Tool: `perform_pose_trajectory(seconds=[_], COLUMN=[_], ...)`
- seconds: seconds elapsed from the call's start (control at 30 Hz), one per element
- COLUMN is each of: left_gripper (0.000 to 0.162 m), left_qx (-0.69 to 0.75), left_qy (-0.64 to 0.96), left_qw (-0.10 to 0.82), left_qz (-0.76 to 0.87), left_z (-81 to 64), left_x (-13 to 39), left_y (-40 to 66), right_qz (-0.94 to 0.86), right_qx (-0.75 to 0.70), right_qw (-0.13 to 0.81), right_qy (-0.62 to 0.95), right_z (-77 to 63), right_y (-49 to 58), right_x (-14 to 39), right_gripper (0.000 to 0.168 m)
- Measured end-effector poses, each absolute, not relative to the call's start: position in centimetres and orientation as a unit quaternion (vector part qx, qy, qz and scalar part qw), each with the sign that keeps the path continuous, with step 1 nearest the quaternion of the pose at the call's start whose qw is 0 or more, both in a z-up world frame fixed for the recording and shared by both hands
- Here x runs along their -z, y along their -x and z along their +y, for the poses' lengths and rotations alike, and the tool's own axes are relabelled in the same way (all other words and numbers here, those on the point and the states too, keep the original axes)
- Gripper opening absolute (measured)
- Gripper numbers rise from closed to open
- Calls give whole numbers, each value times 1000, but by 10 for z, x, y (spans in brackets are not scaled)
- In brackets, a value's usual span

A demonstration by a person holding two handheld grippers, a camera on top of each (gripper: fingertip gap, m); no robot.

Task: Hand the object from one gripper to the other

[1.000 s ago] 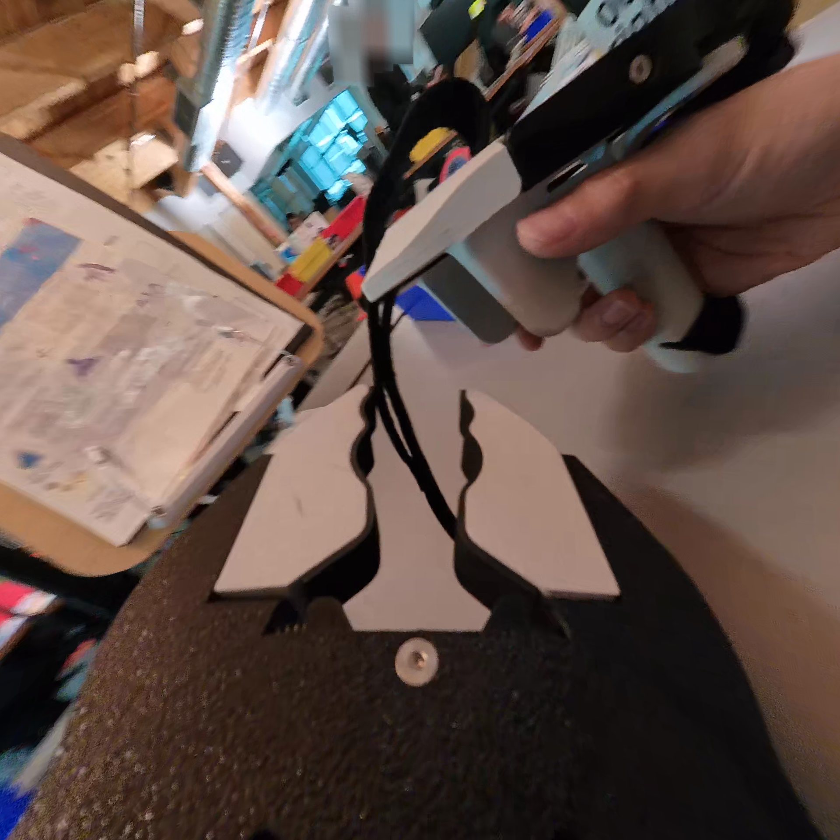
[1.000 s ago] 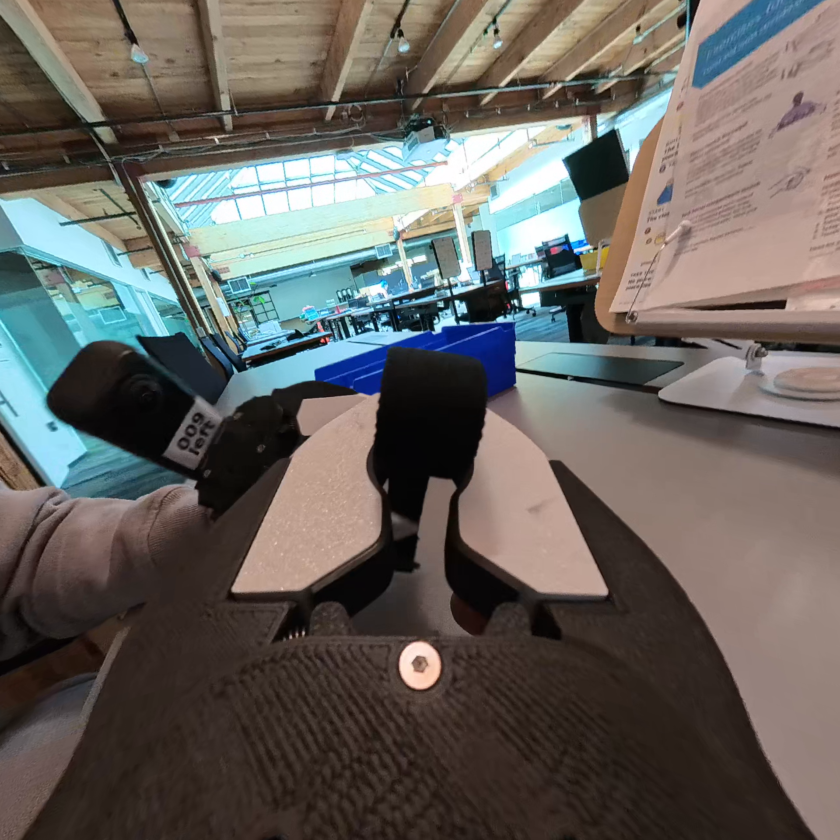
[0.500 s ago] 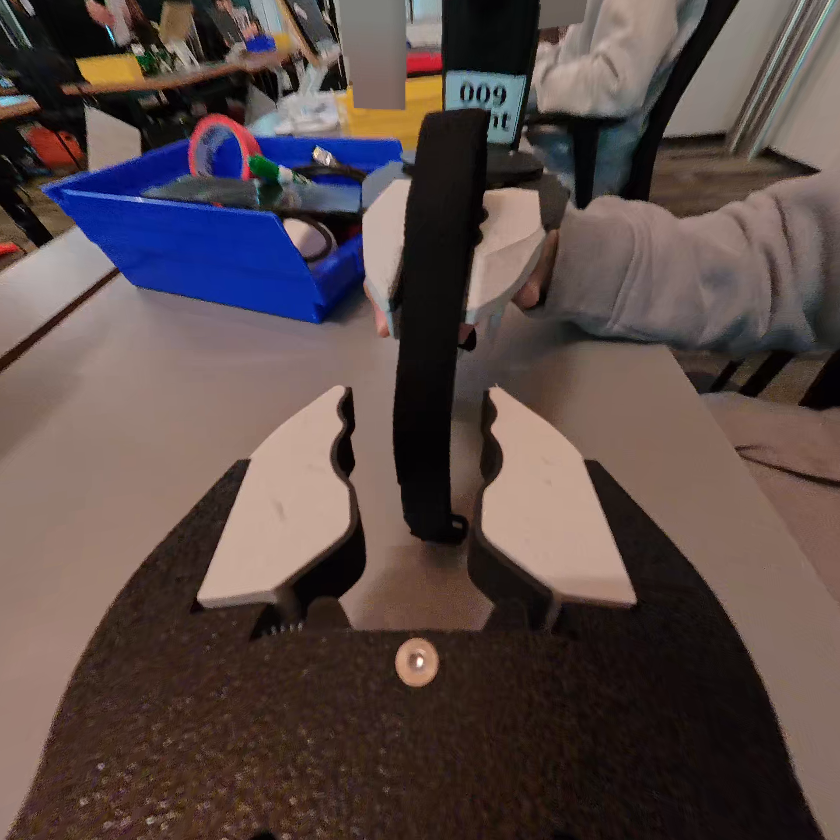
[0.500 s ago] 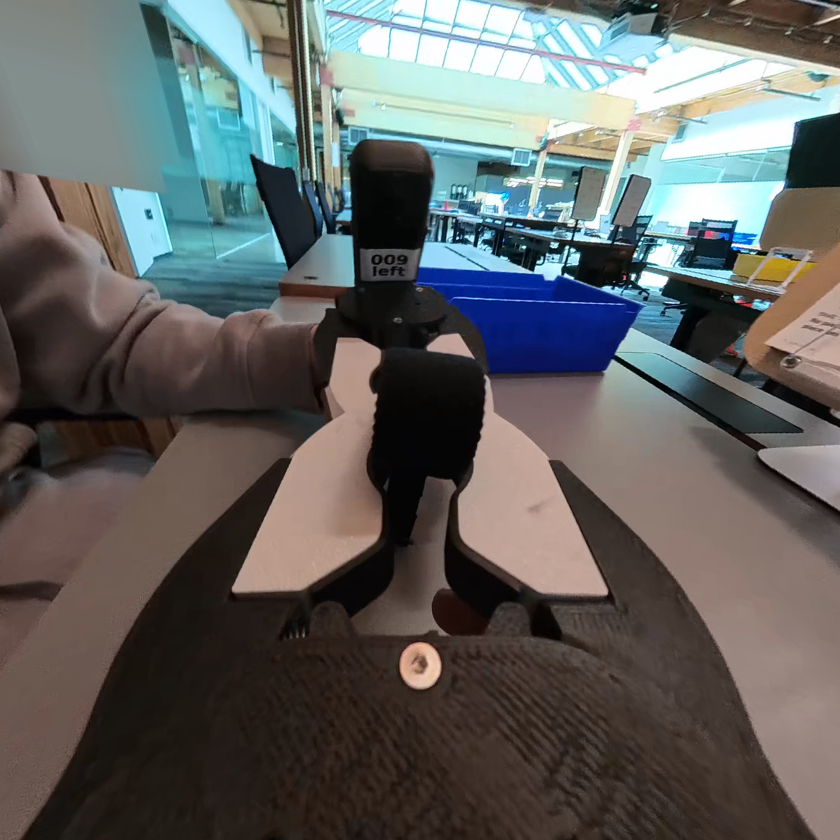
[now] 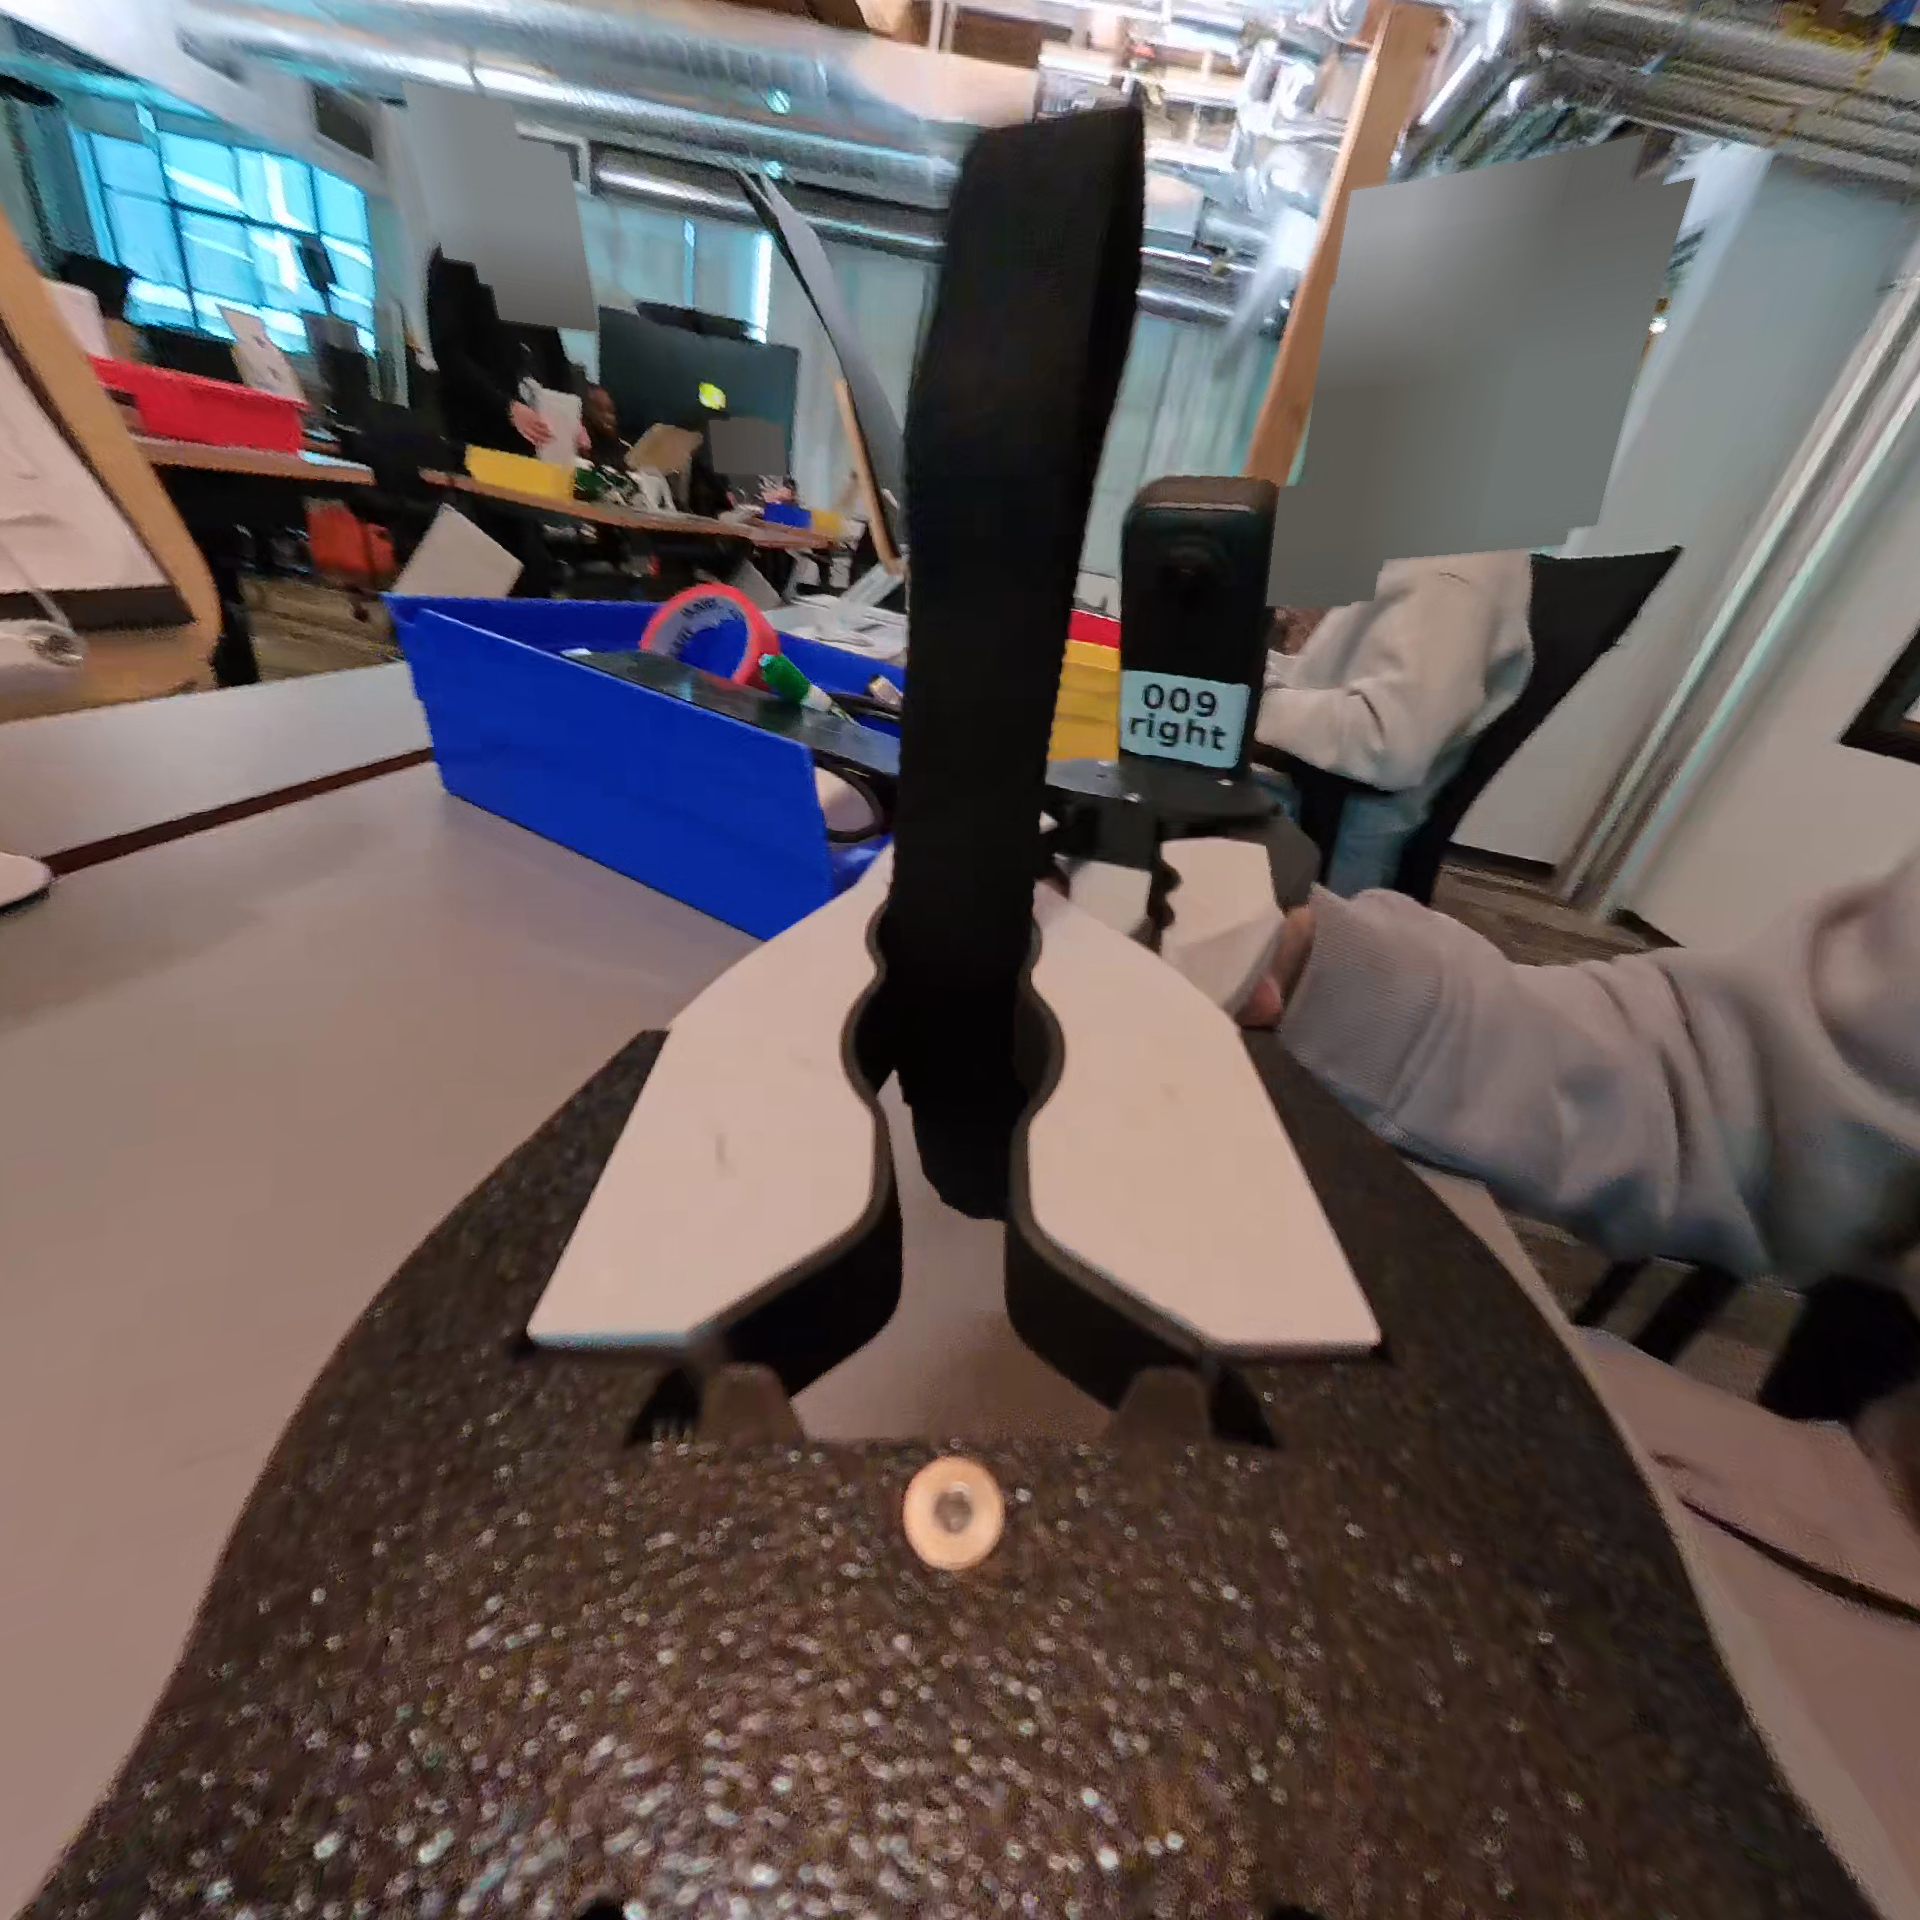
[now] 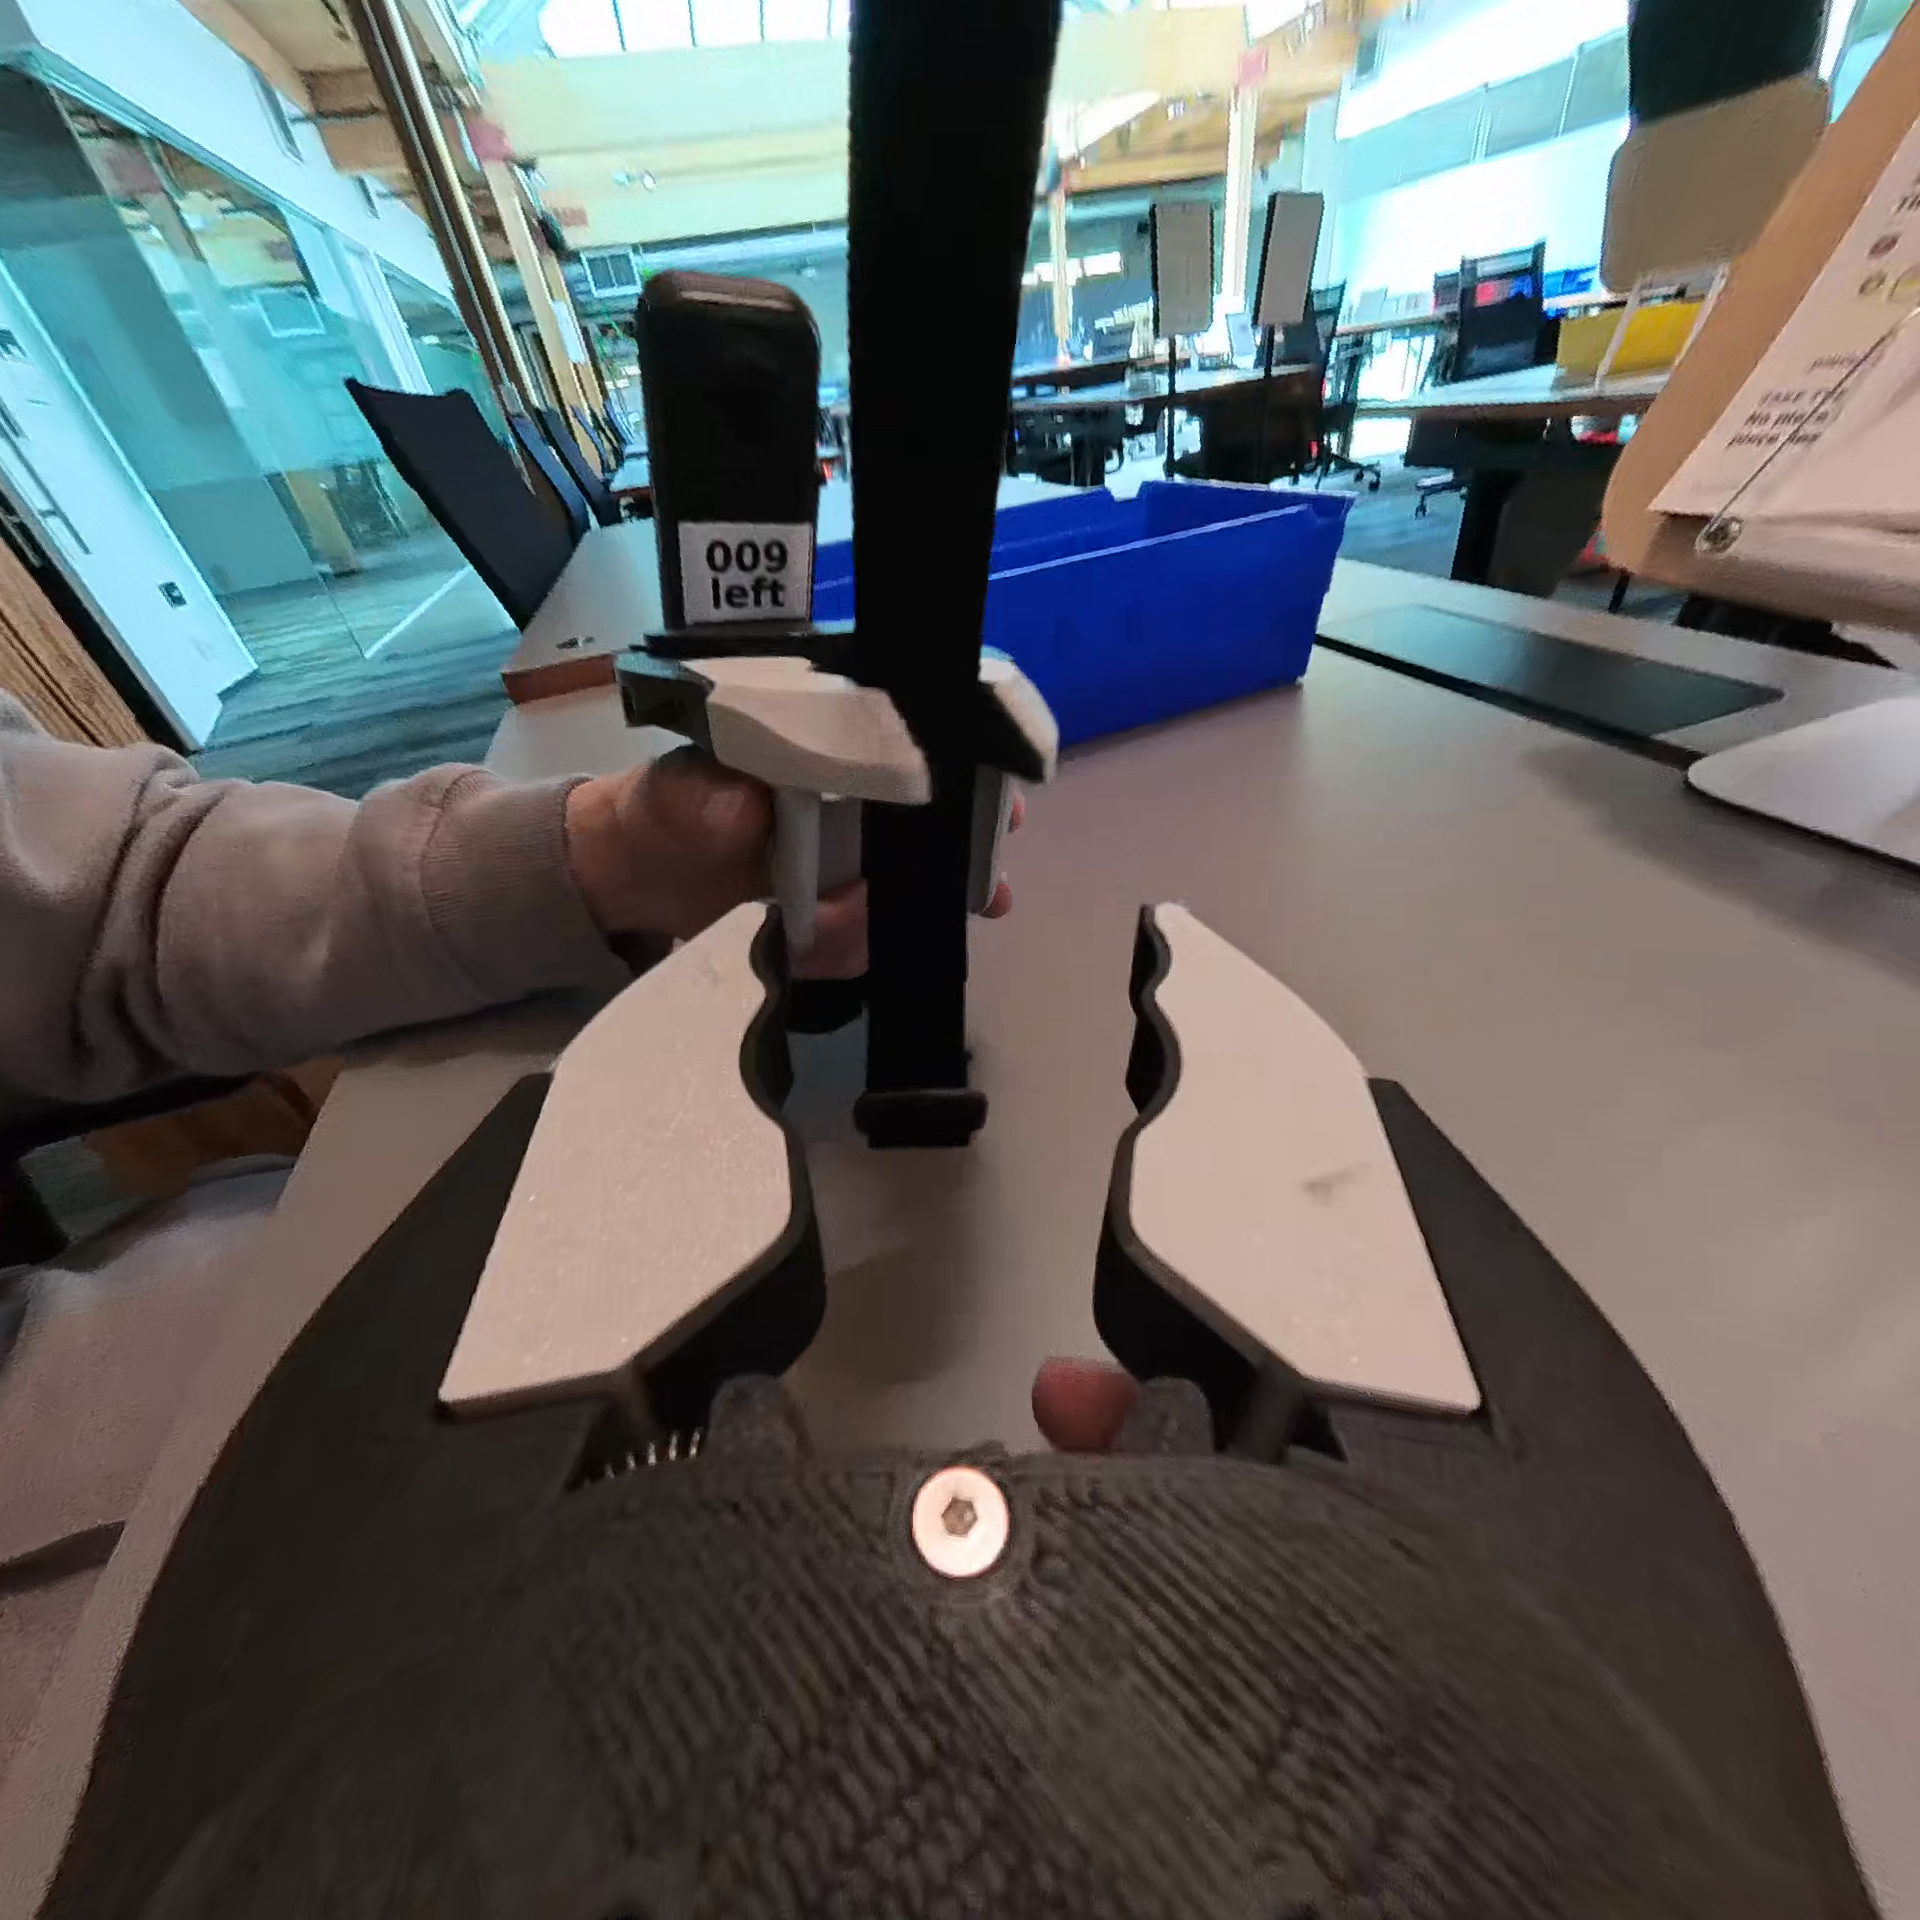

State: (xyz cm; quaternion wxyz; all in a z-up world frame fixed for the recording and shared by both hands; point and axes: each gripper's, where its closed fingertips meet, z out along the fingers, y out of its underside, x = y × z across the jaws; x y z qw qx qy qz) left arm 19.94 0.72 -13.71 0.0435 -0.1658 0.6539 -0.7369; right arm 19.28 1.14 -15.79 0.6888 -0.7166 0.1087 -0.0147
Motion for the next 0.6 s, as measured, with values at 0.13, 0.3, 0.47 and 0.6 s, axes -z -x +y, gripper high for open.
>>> perform_pose_trajectory(seconds=[0.13,0.3,0.47,0.6], left_gripper=[17,16,16,50], left_qx=[738,746,750,749], left_qy=[157,146,129,110], left_qw=[64,66,83,101], left_qz=[653,647,643,646], left_z=[4,-1,-2,2], left_x=[137,134,131,126], left_y=[-198,-193,-190,-188], right_qz=[87,46,17,24], right_qx=[50,91,137,280], right_qw=[653,624,614,593], right_qy=[751,774,777,755], right_z=[20,26,25,10], right_y=[-189,-183,-185,-213], right_x=[172,184,181,168], right_gripper=[54,37,18,14])
